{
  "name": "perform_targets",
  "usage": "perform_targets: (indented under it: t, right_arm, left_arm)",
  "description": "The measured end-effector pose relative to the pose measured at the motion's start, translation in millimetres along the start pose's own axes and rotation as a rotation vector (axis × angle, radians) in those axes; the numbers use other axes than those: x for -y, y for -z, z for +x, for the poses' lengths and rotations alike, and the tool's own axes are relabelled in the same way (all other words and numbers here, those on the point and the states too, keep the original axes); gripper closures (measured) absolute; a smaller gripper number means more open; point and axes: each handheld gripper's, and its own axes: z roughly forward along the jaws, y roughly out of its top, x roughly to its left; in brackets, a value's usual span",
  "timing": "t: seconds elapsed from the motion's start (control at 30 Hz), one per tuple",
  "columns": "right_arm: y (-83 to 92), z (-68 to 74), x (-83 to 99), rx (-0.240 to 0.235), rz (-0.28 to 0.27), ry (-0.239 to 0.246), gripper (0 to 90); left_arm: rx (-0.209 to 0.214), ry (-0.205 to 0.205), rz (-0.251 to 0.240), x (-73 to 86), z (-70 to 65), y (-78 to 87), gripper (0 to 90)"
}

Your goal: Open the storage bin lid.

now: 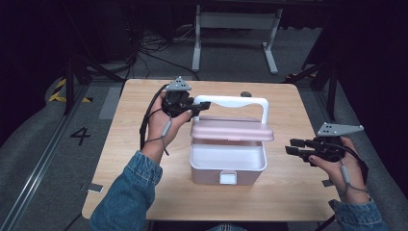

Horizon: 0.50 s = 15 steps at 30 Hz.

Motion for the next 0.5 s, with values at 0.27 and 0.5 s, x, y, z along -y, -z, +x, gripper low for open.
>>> perform_targets:
  t: [0.27, 0.5]
  right_arm:
    - [-7.3, 16.6, -16.2, -0.058, -0.085, 0.025, 66.2]
    - [-10.6, 30.1, -29.3, -0.127, -0.150, 0.041, 78.5]
  left_arm:
    - [0.004, 0.037, -0.014, -2.8, 7.6, -4.8, 73.2]
    - [0.005, 0.047, -0.014, -3.9, 9.8, -6.2, 73.2]
